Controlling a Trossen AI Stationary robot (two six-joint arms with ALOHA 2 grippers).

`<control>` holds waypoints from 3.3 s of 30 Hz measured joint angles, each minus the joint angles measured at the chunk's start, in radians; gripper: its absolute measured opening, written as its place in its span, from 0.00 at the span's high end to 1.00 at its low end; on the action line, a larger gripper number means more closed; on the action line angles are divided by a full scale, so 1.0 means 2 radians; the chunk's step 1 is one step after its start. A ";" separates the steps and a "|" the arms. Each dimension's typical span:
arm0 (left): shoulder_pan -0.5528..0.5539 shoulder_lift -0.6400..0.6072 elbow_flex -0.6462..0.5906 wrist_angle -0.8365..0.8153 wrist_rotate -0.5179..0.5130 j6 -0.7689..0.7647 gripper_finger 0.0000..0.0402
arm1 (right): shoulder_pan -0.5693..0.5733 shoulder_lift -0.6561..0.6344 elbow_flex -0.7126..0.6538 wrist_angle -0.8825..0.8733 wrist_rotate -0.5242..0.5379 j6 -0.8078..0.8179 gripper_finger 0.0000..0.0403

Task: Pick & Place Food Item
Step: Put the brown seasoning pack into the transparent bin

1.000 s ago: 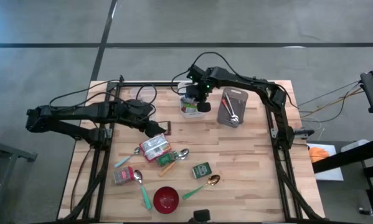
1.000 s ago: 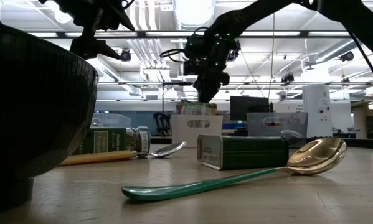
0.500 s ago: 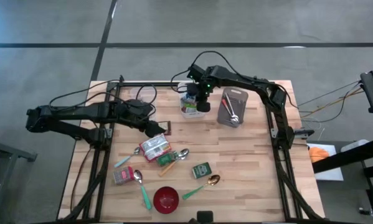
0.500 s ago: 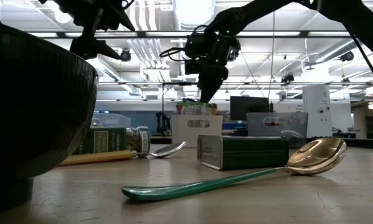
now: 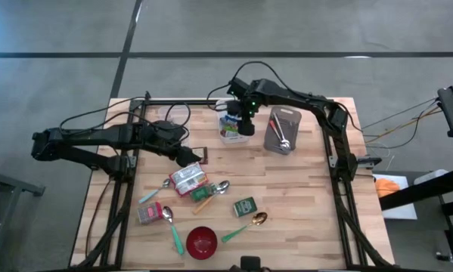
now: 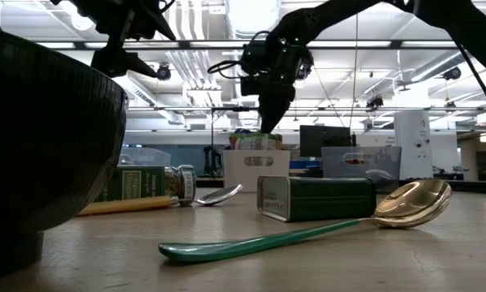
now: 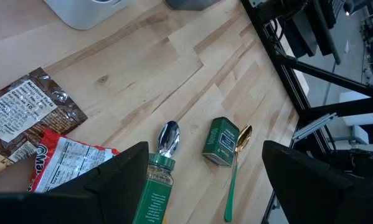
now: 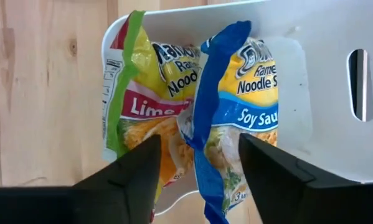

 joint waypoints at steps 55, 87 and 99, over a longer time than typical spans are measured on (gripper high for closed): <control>0.105 0.265 0.157 -0.189 0.009 0.431 0.21 | 0.128 -0.382 -0.253 0.031 0.004 0.330 0.38; 0.185 0.446 0.172 -0.141 0.072 0.632 0.21 | 0.310 -0.454 -0.315 0.066 0.113 0.500 0.38; 0.184 0.455 0.172 -0.140 0.077 0.643 0.25 | 0.322 -0.454 -0.315 0.066 0.126 0.503 0.38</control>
